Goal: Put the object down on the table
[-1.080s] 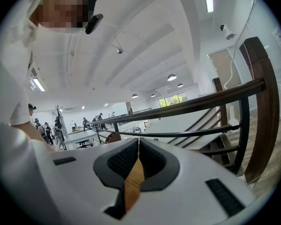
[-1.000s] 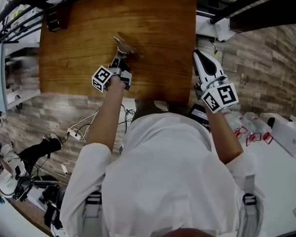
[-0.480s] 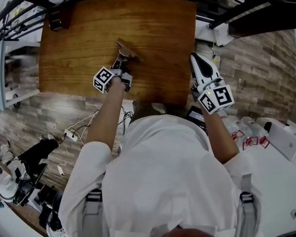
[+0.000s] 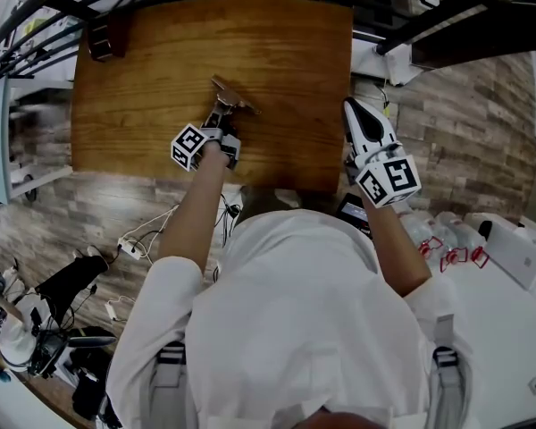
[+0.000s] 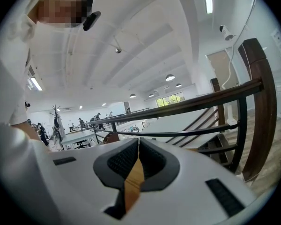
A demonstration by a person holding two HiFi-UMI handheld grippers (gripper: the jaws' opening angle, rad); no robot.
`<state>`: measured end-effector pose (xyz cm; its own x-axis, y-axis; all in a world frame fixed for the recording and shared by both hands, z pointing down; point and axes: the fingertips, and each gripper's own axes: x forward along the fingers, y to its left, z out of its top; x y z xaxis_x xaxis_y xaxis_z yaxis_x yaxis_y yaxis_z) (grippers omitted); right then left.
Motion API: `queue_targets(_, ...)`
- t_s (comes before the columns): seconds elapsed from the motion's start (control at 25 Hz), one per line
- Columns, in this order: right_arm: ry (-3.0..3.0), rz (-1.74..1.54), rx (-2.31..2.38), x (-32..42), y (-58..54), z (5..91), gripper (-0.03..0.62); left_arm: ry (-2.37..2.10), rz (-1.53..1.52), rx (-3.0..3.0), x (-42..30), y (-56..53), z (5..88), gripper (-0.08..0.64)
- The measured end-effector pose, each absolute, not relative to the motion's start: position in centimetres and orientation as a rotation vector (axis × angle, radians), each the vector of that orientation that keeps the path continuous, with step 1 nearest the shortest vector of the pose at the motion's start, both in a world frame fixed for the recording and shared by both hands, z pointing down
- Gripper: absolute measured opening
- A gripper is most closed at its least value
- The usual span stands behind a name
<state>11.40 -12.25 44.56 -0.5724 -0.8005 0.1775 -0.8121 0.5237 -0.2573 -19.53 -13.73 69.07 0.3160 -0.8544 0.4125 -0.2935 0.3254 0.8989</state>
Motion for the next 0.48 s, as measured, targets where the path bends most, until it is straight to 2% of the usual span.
queue_targets(0.48,-2.558,0.470,1.619,13.8,-13.3,45.1,0.026,-1.248,-0.513,1.215,-19.2,-13.6,69.7,0.017)
